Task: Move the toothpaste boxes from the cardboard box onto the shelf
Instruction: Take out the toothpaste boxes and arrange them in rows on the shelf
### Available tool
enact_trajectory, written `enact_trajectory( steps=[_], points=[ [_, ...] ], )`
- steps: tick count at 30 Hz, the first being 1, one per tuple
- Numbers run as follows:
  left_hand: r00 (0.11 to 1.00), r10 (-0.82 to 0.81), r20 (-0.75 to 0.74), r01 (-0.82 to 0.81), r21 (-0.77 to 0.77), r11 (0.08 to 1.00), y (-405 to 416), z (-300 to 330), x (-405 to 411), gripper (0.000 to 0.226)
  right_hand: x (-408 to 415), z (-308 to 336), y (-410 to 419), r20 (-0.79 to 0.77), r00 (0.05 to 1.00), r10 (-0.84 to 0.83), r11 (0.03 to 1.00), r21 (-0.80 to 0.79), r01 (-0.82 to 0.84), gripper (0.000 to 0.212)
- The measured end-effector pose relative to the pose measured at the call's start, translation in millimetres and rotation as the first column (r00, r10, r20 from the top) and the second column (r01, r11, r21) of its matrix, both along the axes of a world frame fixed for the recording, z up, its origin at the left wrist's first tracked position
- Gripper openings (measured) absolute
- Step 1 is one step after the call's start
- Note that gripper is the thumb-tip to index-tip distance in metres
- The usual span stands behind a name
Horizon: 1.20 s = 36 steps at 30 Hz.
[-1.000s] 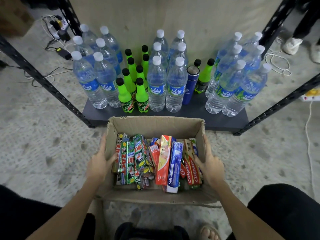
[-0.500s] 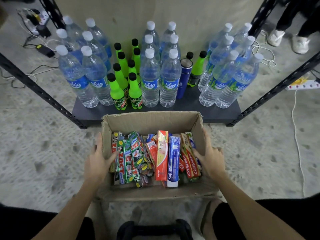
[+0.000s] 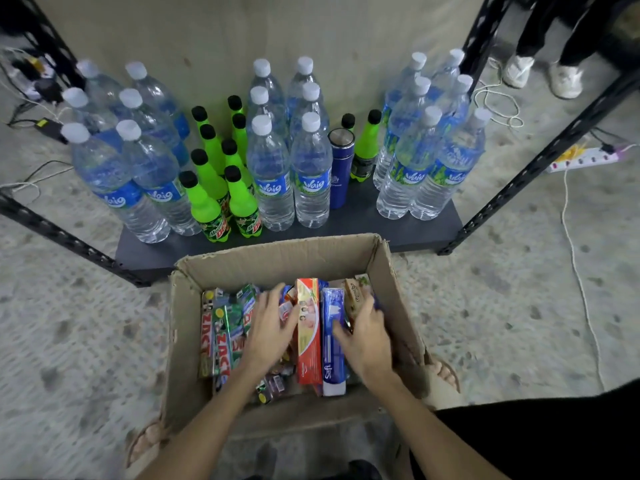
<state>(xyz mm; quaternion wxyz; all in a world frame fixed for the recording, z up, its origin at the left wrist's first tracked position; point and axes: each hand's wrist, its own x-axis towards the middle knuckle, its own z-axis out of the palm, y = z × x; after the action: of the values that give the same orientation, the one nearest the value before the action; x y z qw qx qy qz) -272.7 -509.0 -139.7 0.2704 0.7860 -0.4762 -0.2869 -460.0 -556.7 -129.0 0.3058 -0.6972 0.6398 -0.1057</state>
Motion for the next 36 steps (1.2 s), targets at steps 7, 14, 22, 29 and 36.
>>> enact_trajectory(
  steps=[7, 14, 22, 29, 36],
  points=[
    [0.995, -0.072, -0.063, 0.08, 0.142, 0.987, -64.9, -15.6, 4.9, 0.051, 5.3, -34.4, 5.2, 0.049, 0.994, -0.098, 0.962, 0.26, 0.082, 0.077],
    [0.973, -0.226, -0.042, 0.23, 0.108, 0.967, -47.8, -32.4, 35.4, 0.017, 23.5, -38.2, -0.8, 0.108, 0.993, -0.036, 0.981, 0.192, 0.015, 0.09],
    [0.958, -0.277, -0.076, 0.281, 0.038, 0.959, -13.8, -21.7, 48.0, 0.012, 23.5, -40.8, -0.3, 0.043, 0.999, 0.03, 0.992, 0.119, -0.035, 0.082],
    [0.878, -0.453, -0.153, 0.47, 0.099, 0.877, -1.4, -15.3, 63.8, 0.045, 15.5, -39.0, 13.5, -0.126, 0.977, 0.171, 0.984, 0.077, -0.162, 0.103],
    [0.777, -0.624, 0.079, 0.614, 0.124, 0.78, -1.2, -19.1, 81.9, 0.065, 8.4, -37.5, 13.0, 0.026, 0.995, 0.096, 0.994, 0.046, -0.098, 0.093]
  ],
)
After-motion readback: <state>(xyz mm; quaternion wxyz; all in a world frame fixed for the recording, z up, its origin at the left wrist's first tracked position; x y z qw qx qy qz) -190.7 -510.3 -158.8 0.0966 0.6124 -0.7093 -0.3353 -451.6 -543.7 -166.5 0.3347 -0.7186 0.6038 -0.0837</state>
